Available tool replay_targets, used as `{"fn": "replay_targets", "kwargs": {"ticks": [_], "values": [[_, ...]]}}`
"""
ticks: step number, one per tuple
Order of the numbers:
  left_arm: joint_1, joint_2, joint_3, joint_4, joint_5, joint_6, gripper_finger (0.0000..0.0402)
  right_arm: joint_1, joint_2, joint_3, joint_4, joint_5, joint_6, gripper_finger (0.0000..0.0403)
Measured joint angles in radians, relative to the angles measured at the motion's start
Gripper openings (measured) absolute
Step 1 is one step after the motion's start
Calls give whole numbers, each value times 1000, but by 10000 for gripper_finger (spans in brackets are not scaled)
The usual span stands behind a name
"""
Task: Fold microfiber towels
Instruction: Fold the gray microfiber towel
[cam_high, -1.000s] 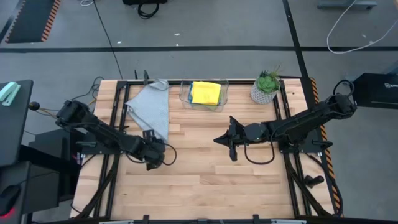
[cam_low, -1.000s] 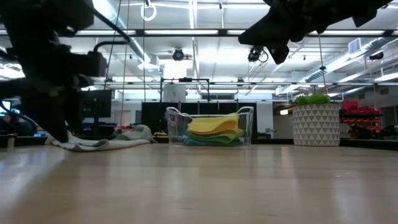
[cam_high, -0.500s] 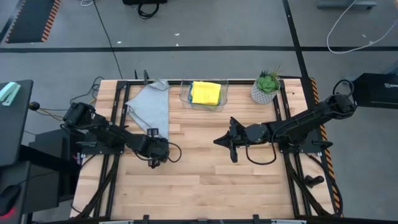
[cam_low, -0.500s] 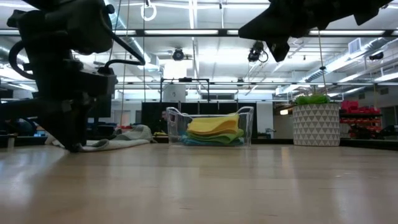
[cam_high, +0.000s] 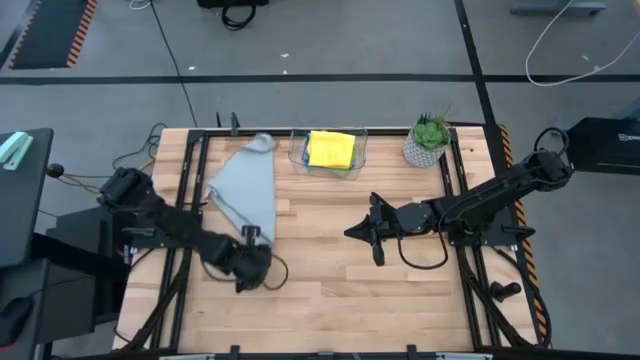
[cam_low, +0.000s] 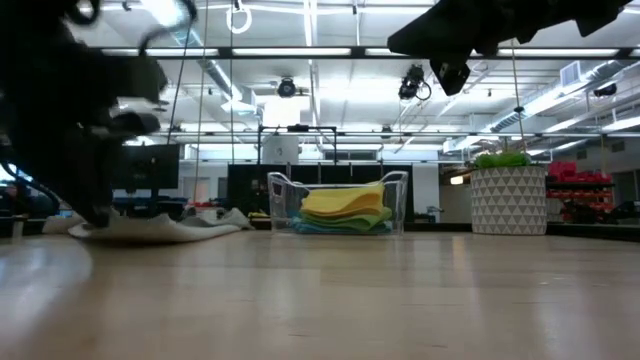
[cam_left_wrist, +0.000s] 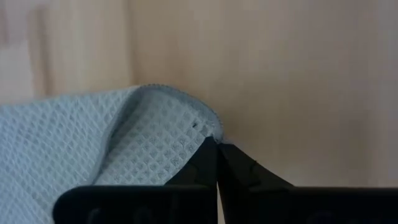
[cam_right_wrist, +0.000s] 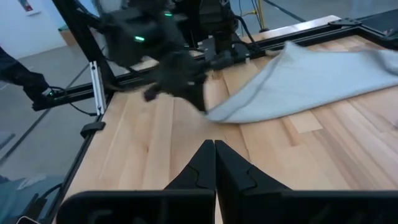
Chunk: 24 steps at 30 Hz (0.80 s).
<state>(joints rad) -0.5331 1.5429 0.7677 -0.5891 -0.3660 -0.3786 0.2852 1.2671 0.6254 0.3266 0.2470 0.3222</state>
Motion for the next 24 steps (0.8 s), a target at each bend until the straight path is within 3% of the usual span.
{"fn": "replay_targets", "kwargs": {"ticks": [9,17,21,24], "values": [[-247,32,193,19,69,-149,5,0,0,0,2,0,1,4],[-379,248,369,-9,72,-272,39,19,0,0,2,0,19,3],[-391,293,520,-208,72,-292,88,40,0,0,6,0,25,4],[-390,282,619,-430,13,-327,129,59,0,0,15,5,27,2]]}}
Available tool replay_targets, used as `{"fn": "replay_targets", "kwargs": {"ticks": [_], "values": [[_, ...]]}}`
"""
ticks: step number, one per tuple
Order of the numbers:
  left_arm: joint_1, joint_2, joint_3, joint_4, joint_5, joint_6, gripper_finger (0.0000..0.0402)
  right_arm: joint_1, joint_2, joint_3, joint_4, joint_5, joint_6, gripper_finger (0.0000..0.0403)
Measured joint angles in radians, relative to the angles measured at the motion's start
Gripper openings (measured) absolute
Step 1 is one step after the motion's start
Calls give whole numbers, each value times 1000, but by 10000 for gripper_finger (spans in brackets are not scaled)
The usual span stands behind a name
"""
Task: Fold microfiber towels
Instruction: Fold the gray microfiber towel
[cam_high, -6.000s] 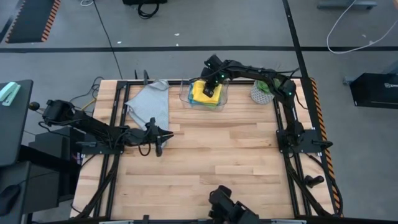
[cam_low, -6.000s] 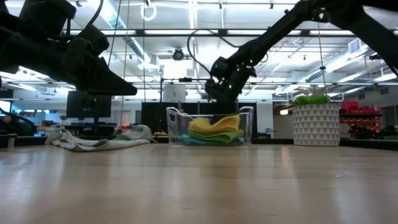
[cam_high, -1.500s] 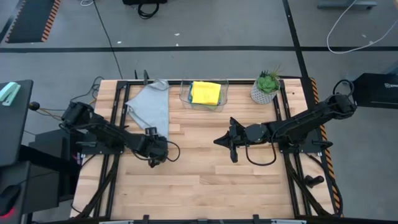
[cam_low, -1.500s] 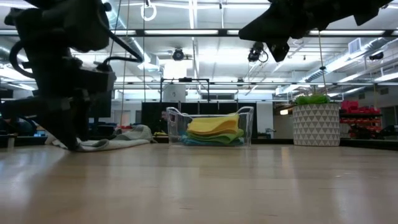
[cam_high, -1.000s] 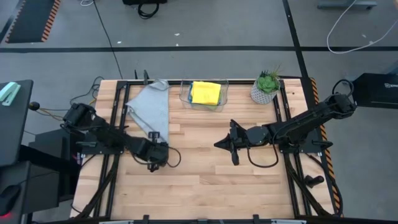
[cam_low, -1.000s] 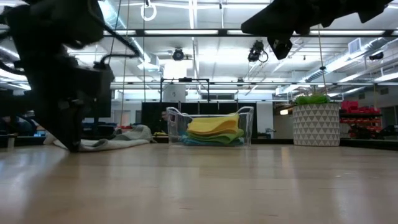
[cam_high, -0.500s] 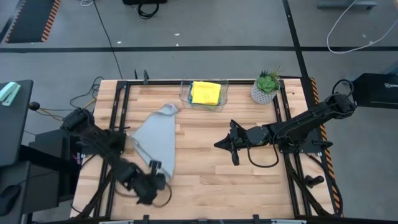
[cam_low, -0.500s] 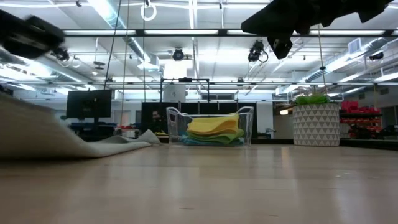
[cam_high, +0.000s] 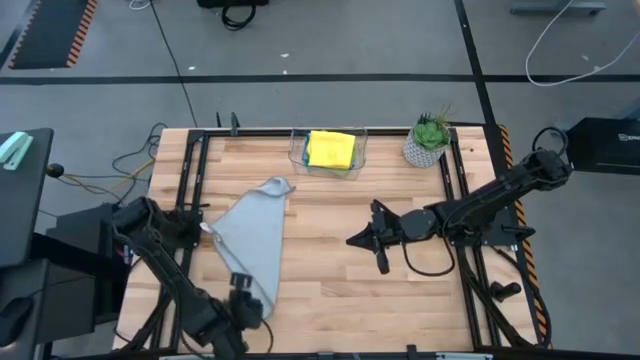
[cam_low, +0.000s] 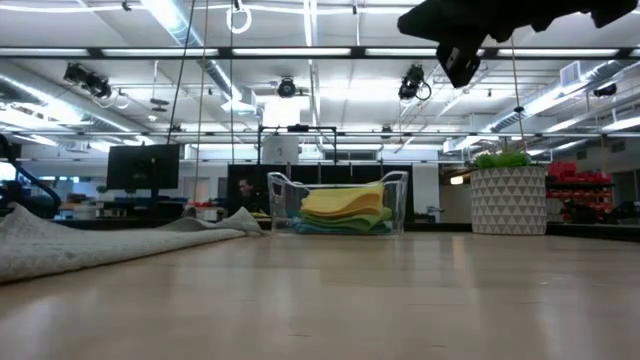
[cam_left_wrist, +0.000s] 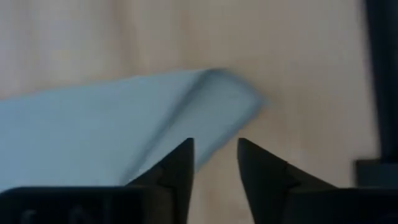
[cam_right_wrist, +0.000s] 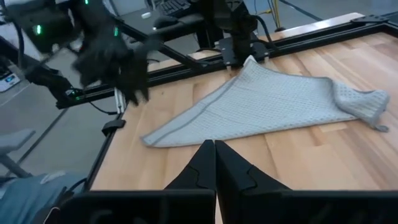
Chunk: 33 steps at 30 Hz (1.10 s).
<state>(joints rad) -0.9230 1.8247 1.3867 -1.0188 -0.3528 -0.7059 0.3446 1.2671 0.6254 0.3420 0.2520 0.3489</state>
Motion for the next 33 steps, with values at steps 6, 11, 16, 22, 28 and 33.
{"fn": "replay_targets", "kwargs": {"ticks": [6,11,16,22,28,33], "values": [[37,-46,30,-403,-20,-80,191,50,0,0,8,66,-1,3],[119,-110,-126,-447,3,-72,192,81,0,0,24,90,0,3],[233,-257,-357,-339,95,30,133,92,0,0,38,96,-11,3],[350,-336,-542,-298,180,140,73,83,0,0,35,98,-36,3],[395,-277,-594,-211,167,266,135,60,0,1,34,97,-61,2],[407,-235,-594,-214,118,350,217,49,0,3,35,95,-92,4]]}}
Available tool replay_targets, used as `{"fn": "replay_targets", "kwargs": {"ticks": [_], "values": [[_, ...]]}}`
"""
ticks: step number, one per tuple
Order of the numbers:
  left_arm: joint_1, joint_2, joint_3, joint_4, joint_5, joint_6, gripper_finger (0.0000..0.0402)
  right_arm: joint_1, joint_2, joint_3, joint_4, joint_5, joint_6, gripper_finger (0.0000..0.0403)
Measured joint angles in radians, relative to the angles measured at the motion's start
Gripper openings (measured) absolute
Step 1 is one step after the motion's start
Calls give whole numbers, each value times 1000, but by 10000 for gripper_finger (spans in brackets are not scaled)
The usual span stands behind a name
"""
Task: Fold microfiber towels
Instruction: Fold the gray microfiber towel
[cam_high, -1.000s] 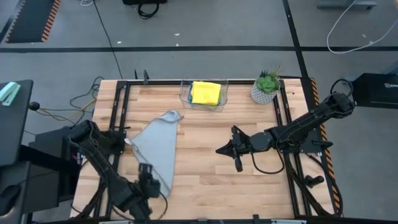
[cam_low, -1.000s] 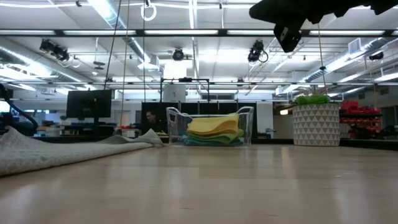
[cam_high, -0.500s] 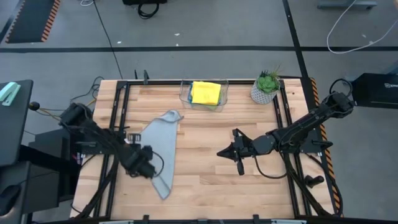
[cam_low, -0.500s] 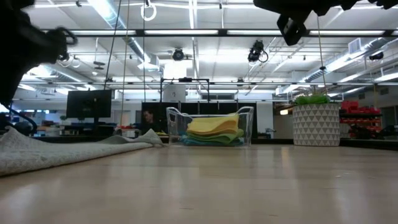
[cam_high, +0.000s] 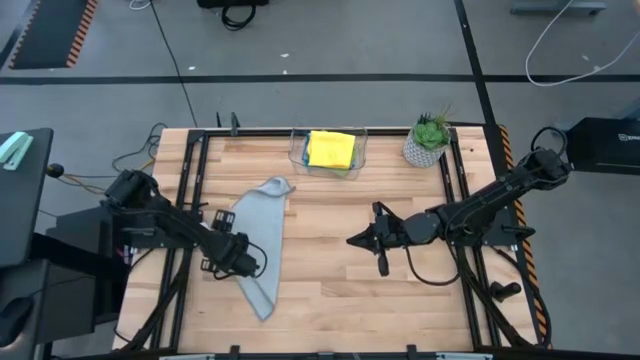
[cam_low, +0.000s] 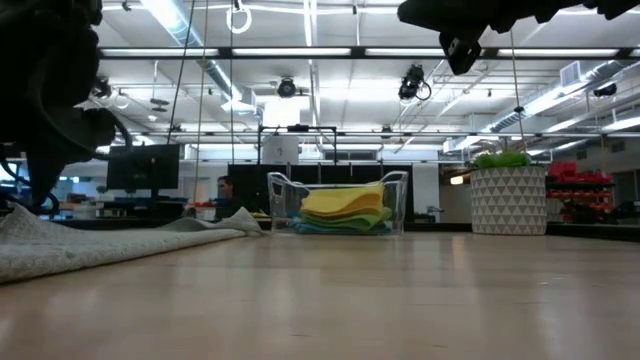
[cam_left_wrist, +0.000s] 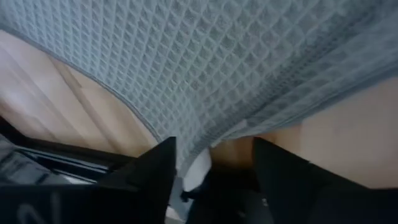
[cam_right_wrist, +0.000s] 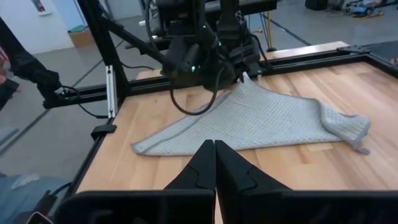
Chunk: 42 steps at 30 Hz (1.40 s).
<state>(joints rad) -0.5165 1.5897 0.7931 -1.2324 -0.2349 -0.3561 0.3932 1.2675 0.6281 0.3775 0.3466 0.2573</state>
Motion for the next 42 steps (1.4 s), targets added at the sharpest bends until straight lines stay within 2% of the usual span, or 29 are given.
{"fn": "replay_targets", "kwargs": {"ticks": [4,7,10,15,17,18,23,28,31,34,42], "values": [[-1,32,-2,-1,-41,86,244,-17,0,0,4,-2,-26,5],[14,61,-2,0,-88,121,227,-34,0,0,6,-18,-41,2],[45,85,-18,24,-94,159,181,-48,0,0,6,-33,-50,3],[80,104,-11,39,-99,246,72,-57,0,0,6,-41,-60,4],[81,105,10,31,-128,263,26,-57,0,0,7,-42,-73,3],[77,105,26,20,-155,263,14,-57,0,0,7,-42,-77,2],[52,105,141,-23,-329,265,20,-65,0,0,6,-42,-93,5],[52,105,309,10,-446,264,8,-65,0,0,7,-42,-93,3],[52,104,395,92,-491,277,16,-63,0,0,6,-42,-92,3],[52,104,442,263,-499,340,12,-63,0,1,6,-42,-75,5],[51,123,407,782,-413,495,13,-50,-8,1,-1,-42,-76,2]]}}
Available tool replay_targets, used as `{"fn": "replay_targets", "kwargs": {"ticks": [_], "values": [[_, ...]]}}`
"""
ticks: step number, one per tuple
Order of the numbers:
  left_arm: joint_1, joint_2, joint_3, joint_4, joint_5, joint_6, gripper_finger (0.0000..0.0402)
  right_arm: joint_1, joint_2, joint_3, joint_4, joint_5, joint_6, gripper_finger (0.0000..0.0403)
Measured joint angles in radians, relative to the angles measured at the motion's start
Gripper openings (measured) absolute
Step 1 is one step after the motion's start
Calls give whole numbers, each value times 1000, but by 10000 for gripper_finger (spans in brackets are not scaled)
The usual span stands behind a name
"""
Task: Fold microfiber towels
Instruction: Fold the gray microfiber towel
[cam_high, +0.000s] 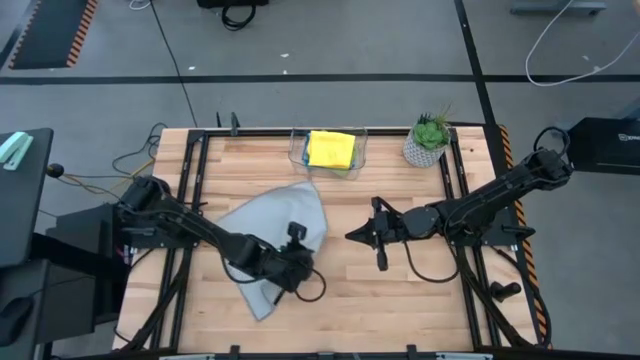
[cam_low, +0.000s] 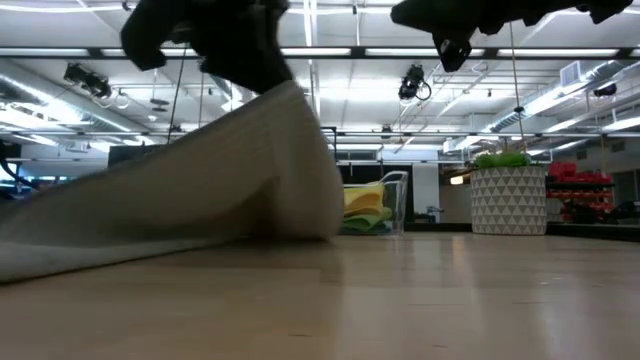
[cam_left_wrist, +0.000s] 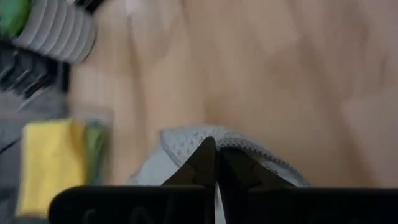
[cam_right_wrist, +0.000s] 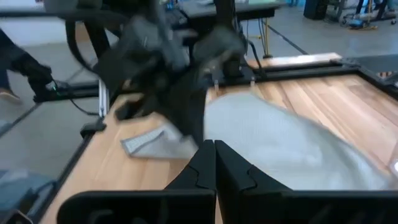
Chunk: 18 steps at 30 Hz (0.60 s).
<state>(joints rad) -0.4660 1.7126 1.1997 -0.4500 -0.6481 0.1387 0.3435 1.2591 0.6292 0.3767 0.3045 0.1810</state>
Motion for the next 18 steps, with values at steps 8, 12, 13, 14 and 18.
{"fn": "replay_targets", "kwargs": {"ticks": [8,12,13,14,18], "values": [[-5,140,-3,338,105,21,22,38,-81,1,-71,9,10,3],[-11,193,4,443,197,-26,61,66,-89,1,-94,9,13,3],[-14,197,13,446,228,-43,74,70,-88,1,-100,9,18,4],[-19,198,19,444,250,-68,87,74,-88,1,-104,9,25,5],[-73,152,26,420,267,-136,146,76,-88,1,-138,9,50,4]]}}
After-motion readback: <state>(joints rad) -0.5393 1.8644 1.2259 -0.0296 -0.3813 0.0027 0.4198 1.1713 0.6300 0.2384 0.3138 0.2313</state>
